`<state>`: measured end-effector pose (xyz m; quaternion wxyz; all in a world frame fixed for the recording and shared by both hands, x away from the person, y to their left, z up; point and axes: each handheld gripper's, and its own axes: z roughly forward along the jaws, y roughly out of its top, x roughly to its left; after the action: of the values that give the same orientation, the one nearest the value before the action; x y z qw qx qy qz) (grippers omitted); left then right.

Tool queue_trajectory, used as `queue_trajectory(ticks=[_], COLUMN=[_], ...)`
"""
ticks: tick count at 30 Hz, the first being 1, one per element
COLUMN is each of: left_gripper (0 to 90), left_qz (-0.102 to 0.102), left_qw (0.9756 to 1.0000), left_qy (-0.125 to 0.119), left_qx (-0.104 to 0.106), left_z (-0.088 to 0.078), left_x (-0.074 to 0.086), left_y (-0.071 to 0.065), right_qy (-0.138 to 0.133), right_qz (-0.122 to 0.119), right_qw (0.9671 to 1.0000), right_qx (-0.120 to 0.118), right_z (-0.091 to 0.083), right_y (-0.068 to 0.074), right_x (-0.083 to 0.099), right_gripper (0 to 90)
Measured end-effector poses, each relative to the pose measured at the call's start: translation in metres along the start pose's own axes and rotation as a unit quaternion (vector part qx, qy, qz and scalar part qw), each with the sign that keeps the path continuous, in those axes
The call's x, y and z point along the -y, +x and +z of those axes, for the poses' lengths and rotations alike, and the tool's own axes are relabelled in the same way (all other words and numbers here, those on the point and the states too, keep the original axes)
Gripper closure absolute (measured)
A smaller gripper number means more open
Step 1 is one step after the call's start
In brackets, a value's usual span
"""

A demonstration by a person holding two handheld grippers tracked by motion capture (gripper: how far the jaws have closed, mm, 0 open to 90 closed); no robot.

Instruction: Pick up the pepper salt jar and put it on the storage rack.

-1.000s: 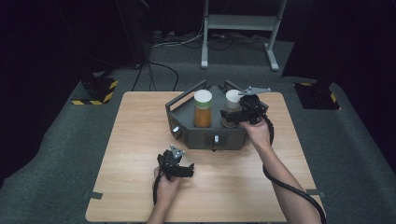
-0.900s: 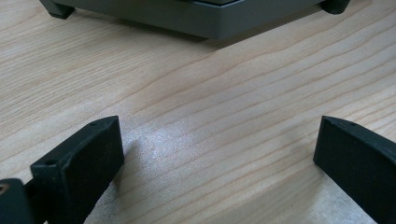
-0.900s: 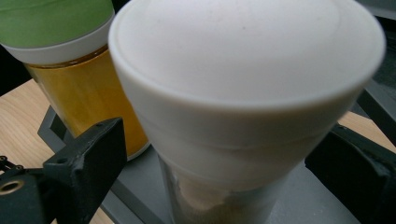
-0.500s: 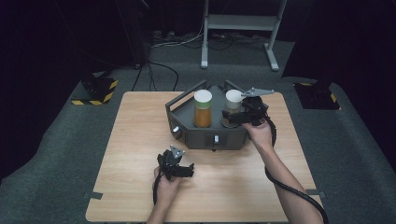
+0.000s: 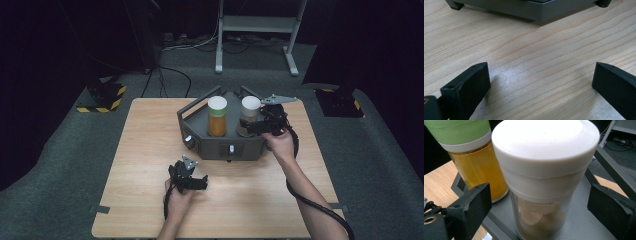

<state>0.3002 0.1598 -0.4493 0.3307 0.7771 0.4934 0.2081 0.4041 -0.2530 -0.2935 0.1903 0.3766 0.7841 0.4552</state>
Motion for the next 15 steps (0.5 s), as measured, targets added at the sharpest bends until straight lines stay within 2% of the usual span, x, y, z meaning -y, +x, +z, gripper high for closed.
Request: queue_trajectory(ticks=[15], left_gripper=[1.8], left_qz=[0.0], left_qw=[1.0], left_qy=[0.0], left_qx=[0.0], left_z=[0.0], left_x=[0.0], left_y=[0.0], right_qy=[-0.003], right_qz=[-0.004], right_qw=[1.0], right_qx=[-0.006], right_z=[-0.0085], right_y=[-0.0029], right_x=[0.0031], right_gripper=[5.0])
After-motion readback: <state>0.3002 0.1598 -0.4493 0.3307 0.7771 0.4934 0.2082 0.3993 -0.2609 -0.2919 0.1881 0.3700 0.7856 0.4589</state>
